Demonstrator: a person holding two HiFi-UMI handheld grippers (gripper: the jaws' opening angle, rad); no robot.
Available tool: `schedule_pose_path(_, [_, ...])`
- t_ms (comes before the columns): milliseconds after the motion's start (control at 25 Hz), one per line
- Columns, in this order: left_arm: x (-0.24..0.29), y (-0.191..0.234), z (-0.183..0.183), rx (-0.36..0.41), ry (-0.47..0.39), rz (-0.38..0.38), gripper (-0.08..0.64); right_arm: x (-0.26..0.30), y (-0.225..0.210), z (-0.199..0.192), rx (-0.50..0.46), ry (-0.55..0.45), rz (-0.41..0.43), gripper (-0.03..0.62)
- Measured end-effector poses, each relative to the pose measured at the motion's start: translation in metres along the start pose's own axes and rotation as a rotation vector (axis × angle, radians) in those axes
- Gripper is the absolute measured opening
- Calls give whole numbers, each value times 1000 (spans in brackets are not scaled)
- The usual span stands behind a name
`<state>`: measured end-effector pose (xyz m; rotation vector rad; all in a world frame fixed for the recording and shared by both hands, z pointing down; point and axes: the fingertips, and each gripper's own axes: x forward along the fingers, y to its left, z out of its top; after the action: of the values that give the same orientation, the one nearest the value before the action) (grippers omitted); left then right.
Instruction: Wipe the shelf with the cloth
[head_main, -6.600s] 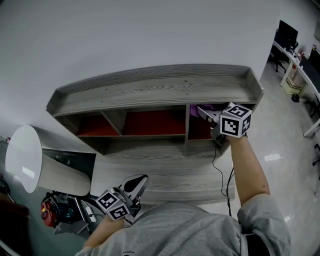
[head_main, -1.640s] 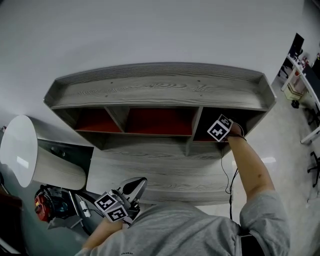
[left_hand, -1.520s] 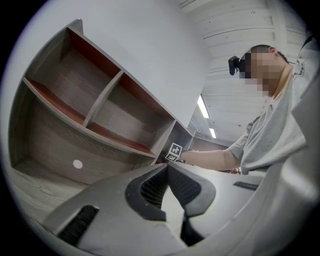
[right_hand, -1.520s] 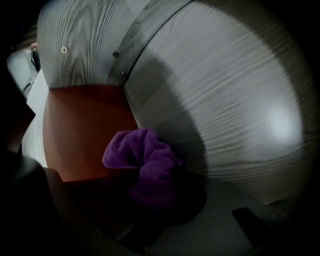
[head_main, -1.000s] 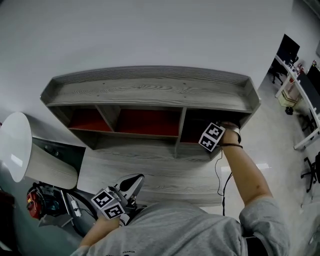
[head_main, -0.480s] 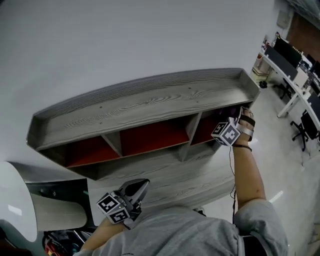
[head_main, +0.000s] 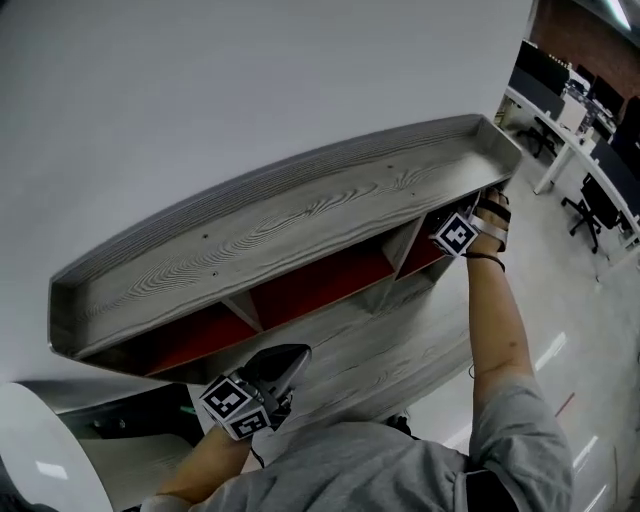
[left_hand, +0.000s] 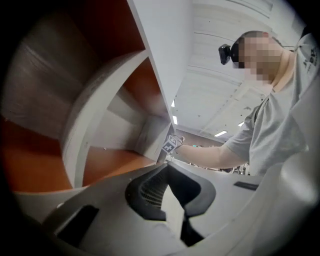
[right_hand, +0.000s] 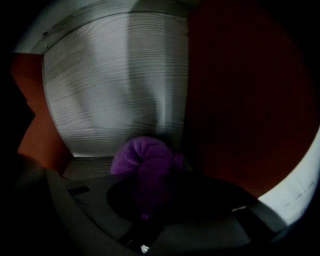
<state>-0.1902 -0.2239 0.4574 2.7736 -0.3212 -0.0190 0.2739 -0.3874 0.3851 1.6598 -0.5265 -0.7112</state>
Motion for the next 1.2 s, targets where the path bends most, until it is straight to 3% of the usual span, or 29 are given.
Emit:
schedule_pose_path(120, [22, -1, 16, 38, 9, -36, 14, 0, 0, 10, -143, -6, -46, 70])
schedule_pose_path(160, [27, -3, 19, 37, 12, -53, 14, -1, 11, 11, -191, -4, -17, 71])
schedule_pose_path(280, [40, -11, 20, 36, 25, -98, 14, -12, 88, 1, -310, 12, 260, 71])
schedule_pose_path(360, [45, -15, 17, 47, 28, -118, 14, -23, 133, -7, -366, 5, 381, 72])
schedule_pose_path(520, [50, -21, 9, 49, 45, -139, 14, -42, 184, -26, -339, 42, 580, 72])
schedule_pose_path(680, [51, -26, 3, 43, 52, -146, 14, -48, 181, -24, -236, 56, 672, 71])
schedule_pose_path(760, [50, -28, 3, 38, 49, -148, 14, -54, 150, -17, -151, -6, 612, 71])
schedule_pose_path(920, [48, -30, 6, 31, 35, -154, 14, -65, 28, -18, 13, -140, 277, 71])
schedule_pose_path(1040, [49, -35, 6, 29, 28, -169, 14, -60, -37, -40, -22, -144, 66, 71])
schedule_pose_path(1200, [52, -42, 6, 23, 26, -186, 14, -53, -60, -43, -47, -150, -23, 71])
